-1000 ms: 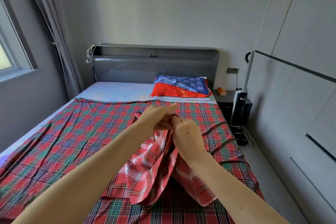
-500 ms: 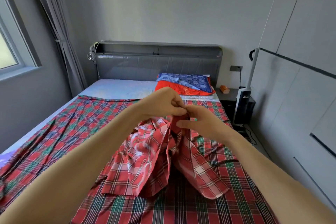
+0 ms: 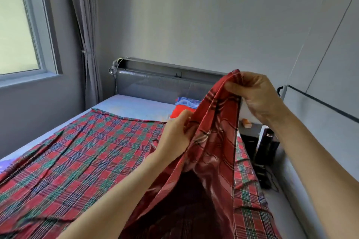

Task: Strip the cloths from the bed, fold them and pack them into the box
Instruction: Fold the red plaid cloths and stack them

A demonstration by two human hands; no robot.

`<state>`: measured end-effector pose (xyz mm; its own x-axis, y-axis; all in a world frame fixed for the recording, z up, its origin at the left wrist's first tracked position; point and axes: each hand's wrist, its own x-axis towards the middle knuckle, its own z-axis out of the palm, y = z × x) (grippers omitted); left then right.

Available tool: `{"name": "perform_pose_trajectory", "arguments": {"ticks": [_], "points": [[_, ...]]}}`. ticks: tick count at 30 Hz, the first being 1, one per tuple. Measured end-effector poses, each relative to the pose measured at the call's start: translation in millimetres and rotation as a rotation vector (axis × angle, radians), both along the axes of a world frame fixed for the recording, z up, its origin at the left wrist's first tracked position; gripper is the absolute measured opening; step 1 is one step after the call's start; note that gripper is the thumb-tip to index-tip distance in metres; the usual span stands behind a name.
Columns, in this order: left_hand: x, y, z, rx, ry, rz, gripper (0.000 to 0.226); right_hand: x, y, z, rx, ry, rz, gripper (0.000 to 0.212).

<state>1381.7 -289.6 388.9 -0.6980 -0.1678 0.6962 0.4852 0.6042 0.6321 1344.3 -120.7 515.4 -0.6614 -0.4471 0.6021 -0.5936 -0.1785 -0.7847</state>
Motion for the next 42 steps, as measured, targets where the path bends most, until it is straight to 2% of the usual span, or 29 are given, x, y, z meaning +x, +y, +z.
{"name": "perform_pose_trajectory", "arguments": {"ticks": [4, 6, 7, 10, 13, 15, 17, 20, 25, 29, 32, 33, 36, 38, 39, 40, 41, 42], "points": [[2.5, 10.2, -13.8, -0.083, 0.236, 0.075, 0.034, -1.3, -2.3, 1.0, -0.026, -0.025, -0.088, 0.017], [5.5, 12.5, -19.5, -0.034, 0.269, 0.064, 0.039, -0.6, -1.8, -1.3, -0.01, -0.025, -0.106, 0.012], [5.7, 10.6, -20.6, 0.021, 0.264, 0.064, 0.04, 1.7, -1.3, -1.4, -0.008, -0.031, -0.104, 0.005], [4.9, 3.2, -20.7, 0.015, 0.265, 0.077, 0.024, 0.0, 4.2, -6.9, 0.005, -0.039, -0.13, 0.032], [10.2, 4.4, -20.6, -0.028, 0.227, -0.031, 0.018, 4.9, 6.4, -8.0, 0.002, -0.064, -0.157, 0.025], [18.3, 8.9, -20.7, 0.034, 0.189, -0.11, 0.016, 7.4, 6.5, -7.8, 0.001, -0.063, -0.158, 0.004], [23.3, 14.6, -21.8, 0.051, 0.169, -0.134, 0.024, 7.7, 7.4, -9.2, 0.016, -0.058, -0.178, 0.016], [20.8, 21.3, -26.0, -0.026, 0.145, -0.028, 0.022, 7.8, 7.9, -11.1, 0.056, -0.021, -0.199, 0.02], [15.8, 13.8, -30.6, -0.038, 0.111, 0.167, 0.015, 9.1, 12.8, -15.4, 0.072, -0.007, -0.193, 0.025], [17.0, 11.6, -45.0, -0.158, 0.034, 0.218, 0.013, 11.1, 17.1, -21.1, 0.102, -0.006, -0.186, 0.022], [23.1, 14.5, -51.5, -0.072, -0.039, 0.118, 0.015, 11.1, 27.6, -26.8, 0.1, -0.036, -0.215, 0.012], [25.2, 15.6, -51.9, -0.017, -0.086, 0.065, 0.015, 10.0, 35.9, -31.2, 0.094, -0.06, -0.241, 0.016], [30.0, 16.7, -44.5, 0.079, -0.245, -0.069, 0.016, 7.0, 66.2, -47.5, 0.127, -0.143, -0.307, 0.051], [31.5, 15.4, -35.7, 0.116, -0.342, -0.137, 0.016, 6.0, 87.6, -66.9, 0.154, -0.255, -0.354, 0.063], [31.1, 14.5, -30.4, 0.107, -0.384, -0.173, 0.016, 5.2, 97.6, -77.2, 0.189, -0.331, -0.399, 0.059], [30.7, 15.3, -26.5, 0.073, -0.431, -0.212, 0.017, 5.2, 106.1, -88.6, 0.261, -0.382, -0.466, 0.046], [30.6, 17.1, -21.7, 0.012, -0.467, -0.253, 0.019, 7.1, 110.9, -97.8, 0.407, -0.379, -0.567, 0.031], [30.1, 20.4, -18.3, -0.069, -0.49, -0.29, 0.021, 11.2, 112.2, -106.1, 0.627, -0.323, -0.691, 0.023]]}}
